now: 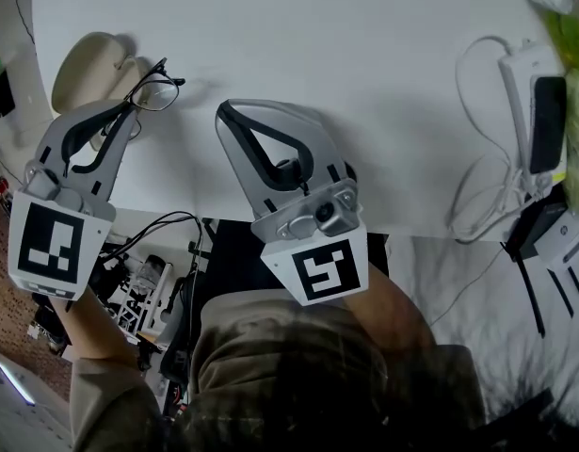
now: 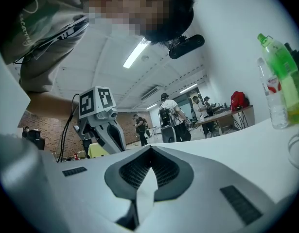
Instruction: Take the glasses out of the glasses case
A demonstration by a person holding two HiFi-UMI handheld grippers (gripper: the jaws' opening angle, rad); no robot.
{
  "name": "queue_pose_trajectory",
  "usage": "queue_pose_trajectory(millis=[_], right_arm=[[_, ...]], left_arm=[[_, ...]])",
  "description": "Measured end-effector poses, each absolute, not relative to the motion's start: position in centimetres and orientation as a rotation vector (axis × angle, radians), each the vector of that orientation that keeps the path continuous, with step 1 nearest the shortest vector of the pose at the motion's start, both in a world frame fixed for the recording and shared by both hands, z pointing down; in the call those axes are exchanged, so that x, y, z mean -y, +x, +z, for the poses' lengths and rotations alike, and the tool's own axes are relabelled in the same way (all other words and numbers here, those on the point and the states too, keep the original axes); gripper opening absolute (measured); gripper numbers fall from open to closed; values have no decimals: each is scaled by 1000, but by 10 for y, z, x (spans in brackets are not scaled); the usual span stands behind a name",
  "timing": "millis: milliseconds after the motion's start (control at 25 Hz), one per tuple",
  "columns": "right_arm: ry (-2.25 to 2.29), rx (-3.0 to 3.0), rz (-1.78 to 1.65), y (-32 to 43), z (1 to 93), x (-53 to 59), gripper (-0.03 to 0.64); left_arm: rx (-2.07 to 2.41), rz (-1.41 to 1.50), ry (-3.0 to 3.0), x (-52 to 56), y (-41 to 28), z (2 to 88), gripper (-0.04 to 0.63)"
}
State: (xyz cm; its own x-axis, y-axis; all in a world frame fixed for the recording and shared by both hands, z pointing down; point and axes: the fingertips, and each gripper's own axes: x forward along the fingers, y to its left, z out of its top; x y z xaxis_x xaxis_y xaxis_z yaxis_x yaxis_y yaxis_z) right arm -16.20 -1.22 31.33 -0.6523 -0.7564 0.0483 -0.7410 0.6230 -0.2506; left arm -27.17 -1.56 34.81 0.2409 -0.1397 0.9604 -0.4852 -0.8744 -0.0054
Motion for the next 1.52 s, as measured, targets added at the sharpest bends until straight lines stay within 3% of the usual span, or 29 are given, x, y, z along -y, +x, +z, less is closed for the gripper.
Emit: queue_pose_trajectory(millis=[1520], right_arm=[[-1274, -2774, -405, -145, 303, 39, 12]], left_arm=[[510, 1662, 2246, 18, -241, 338, 18]])
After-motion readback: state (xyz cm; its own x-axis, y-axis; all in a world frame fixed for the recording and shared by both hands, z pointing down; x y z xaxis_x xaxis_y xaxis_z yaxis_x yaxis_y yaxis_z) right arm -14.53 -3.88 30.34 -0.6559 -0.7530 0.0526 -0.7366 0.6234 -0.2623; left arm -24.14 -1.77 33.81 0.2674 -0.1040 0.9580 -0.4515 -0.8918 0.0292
